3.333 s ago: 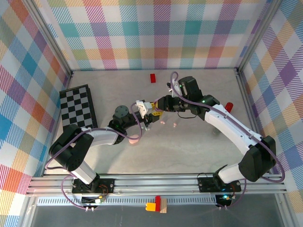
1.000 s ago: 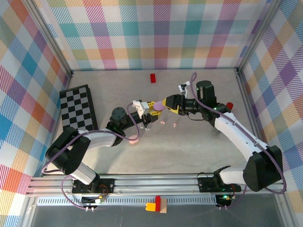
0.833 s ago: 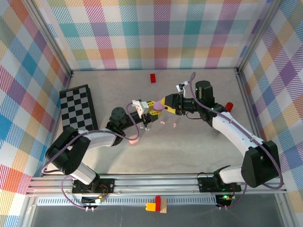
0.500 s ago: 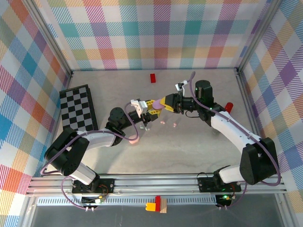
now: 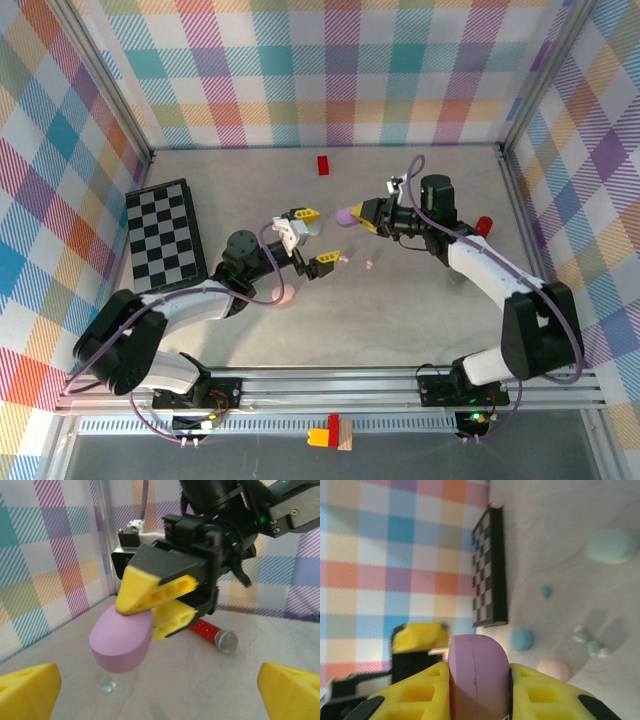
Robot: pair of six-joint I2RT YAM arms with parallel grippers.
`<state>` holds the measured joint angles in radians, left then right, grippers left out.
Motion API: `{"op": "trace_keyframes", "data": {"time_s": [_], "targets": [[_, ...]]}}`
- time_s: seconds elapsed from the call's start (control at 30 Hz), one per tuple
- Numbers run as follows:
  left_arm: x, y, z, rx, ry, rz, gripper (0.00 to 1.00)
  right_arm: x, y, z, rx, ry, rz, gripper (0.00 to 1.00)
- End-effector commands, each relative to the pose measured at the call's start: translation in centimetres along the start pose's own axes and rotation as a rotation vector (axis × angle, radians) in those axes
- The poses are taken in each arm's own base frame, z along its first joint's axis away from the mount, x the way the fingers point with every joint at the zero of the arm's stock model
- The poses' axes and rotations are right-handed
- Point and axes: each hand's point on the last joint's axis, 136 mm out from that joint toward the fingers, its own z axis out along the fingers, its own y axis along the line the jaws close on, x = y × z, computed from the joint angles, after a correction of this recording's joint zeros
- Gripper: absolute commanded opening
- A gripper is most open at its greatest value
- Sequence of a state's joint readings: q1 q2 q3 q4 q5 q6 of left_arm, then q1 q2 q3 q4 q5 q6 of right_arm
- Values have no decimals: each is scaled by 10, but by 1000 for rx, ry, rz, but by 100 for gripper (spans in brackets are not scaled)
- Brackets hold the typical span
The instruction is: Insert wireless bluetooth earbuds into charging case
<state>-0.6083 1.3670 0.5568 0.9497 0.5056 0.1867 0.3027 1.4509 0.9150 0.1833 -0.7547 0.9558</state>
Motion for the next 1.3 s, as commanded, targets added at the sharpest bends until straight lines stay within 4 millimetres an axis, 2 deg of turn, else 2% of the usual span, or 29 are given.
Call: {"op": "trace_keyframes", "data": {"time_s": [0.0,0.3,0.43,0.53,0.67,0.73,0.83,0.97,1.07,1.27], "targets": [[28,-4,-13,-25,146,-12,100,-21,-39,10,96,-52,-31,26],[57,-3,-40,-107,358,-94,100,-58,-119,52,269,-67,42,26],[75,-4,-50,-106,504,-92,100,-65,-153,66,342,-59,76,27],[95,-3,-59,-96,668,-90,100,-65,-172,76,365,-35,102,27],[108,4,-71,-135,797,-78,100,-66,-185,82,382,-25,116,28],[112,4,-79,-135,848,-62,100,-66,-187,81,396,-26,110,32],[129,3,-97,-137,991,-58,100,-69,-186,77,415,-31,89,45],[148,5,-118,-144,1170,-62,100,-72,-171,69,423,-36,43,59],[159,3,-124,-129,1236,-66,100,-72,-156,59,426,-40,5,64],[177,2,-129,-106,1322,-61,99,-63,-132,38,429,-58,-47,67]]}}
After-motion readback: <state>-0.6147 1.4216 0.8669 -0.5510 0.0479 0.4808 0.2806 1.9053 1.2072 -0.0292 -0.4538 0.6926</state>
